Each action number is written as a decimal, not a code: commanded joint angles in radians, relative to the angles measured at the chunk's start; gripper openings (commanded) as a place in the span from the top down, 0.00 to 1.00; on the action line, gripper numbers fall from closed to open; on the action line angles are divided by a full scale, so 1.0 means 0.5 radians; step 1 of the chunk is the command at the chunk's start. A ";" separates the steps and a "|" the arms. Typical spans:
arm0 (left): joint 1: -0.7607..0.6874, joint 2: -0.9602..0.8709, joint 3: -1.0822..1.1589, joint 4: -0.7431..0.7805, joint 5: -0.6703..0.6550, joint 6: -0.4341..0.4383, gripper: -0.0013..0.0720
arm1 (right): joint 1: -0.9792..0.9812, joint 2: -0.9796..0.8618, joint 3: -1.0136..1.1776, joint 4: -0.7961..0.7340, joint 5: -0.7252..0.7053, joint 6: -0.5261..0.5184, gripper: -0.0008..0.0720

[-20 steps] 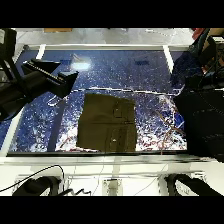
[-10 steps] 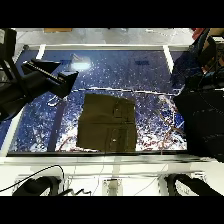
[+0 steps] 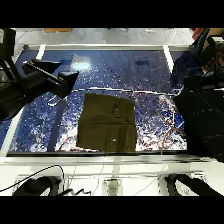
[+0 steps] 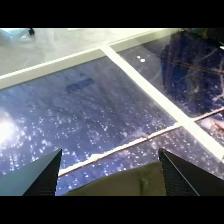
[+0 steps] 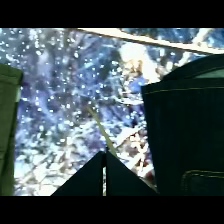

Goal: Fold the clothes and pants, and hang the long-sleeved shirts on hangers.

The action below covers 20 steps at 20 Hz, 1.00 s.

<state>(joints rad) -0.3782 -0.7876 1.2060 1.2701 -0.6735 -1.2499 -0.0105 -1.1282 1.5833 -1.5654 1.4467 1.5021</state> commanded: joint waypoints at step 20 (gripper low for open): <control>0.086 0.011 -0.059 0.485 -1.057 -0.006 0.03 | -0.070 0.549 -2.338 1.437 -0.268 -0.686 0.54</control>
<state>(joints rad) -0.3588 -0.7689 1.1957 1.4368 -1.0531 -1.2530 -0.0425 -0.8974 0.6552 -1.0424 1.4582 1.1942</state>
